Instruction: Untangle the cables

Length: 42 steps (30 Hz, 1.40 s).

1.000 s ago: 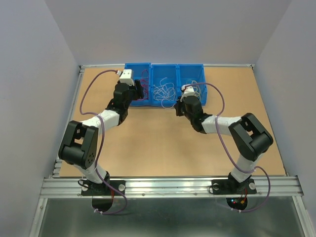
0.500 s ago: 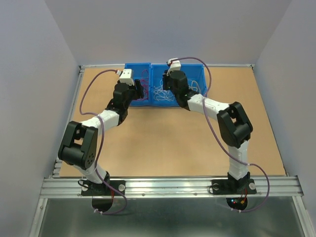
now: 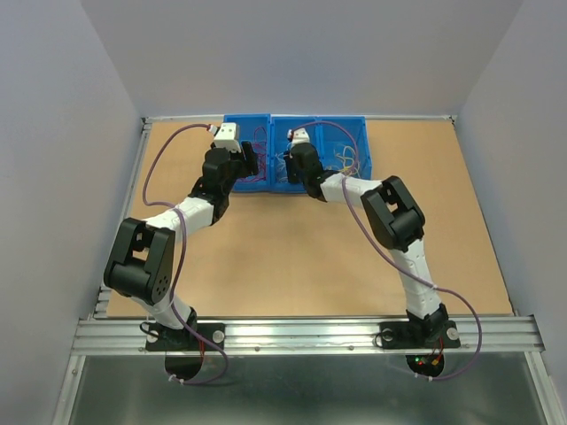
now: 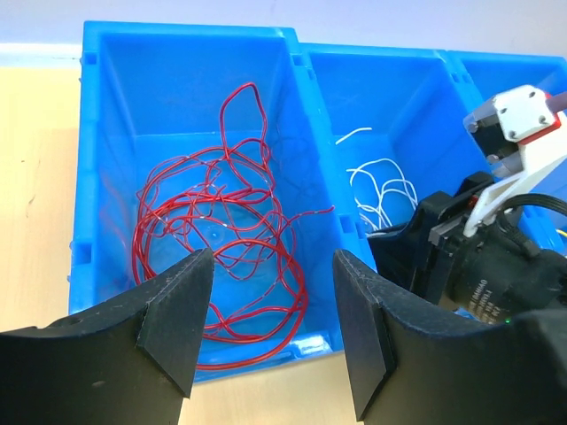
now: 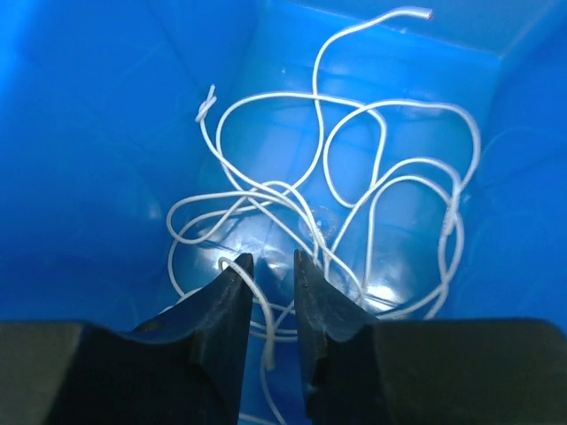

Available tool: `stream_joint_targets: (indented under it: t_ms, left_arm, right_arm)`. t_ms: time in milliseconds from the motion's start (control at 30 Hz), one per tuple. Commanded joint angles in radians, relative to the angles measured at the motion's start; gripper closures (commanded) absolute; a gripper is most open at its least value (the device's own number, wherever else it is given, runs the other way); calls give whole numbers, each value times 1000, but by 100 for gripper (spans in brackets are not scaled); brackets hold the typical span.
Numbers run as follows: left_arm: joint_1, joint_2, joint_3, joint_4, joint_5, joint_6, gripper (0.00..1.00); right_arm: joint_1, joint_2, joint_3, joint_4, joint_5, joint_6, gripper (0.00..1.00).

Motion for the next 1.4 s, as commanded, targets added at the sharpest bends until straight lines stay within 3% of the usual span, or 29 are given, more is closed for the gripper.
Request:
stream_joint_targets:
  t_ms: [0, 133, 167, 367, 567, 733, 933, 967, 1033, 1167, 1367]
  left_arm:
    - [1, -60, 0, 60, 3, 20, 33]
    - [1, -74, -9, 70, 7, 23, 30]
    - [1, -75, -12, 73, 6, 24, 30]
    - [1, -95, -26, 88, 12, 29, 28]
    - [1, -101, -26, 93, 127, 64, 15]
    - [3, -123, -34, 94, 234, 89, 2]
    - [1, -166, -66, 123, 337, 138, 1]
    - [1, -172, -78, 128, 345, 151, 1]
    - [1, -190, -94, 149, 363, 164, 1]
    - [1, -226, -127, 181, 395, 202, 1]
    - [1, -259, -160, 218, 386, 222, 1]
  right_arm:
    - [24, -152, -5, -11, -7, -21, 63]
    - [46, -287, -87, -4, 10, -41, 40]
    - [58, -338, -127, -1, 16, -42, 26]
    - [84, -523, -300, 73, 25, -26, 0]
    - [87, -824, -691, 312, -126, 2, 0]
    - [85, -1056, -942, 344, -90, 40, 0]
    - [85, -1333, -1308, 406, -65, 135, 0]
    - [87, -1370, -1433, 421, -55, 169, 0]
    - [85, -1498, -1549, 513, -12, 176, 0]
    - [87, -1718, -1594, 446, -44, 165, 0]
    - [85, -1829, -1638, 436, -24, 169, 0]
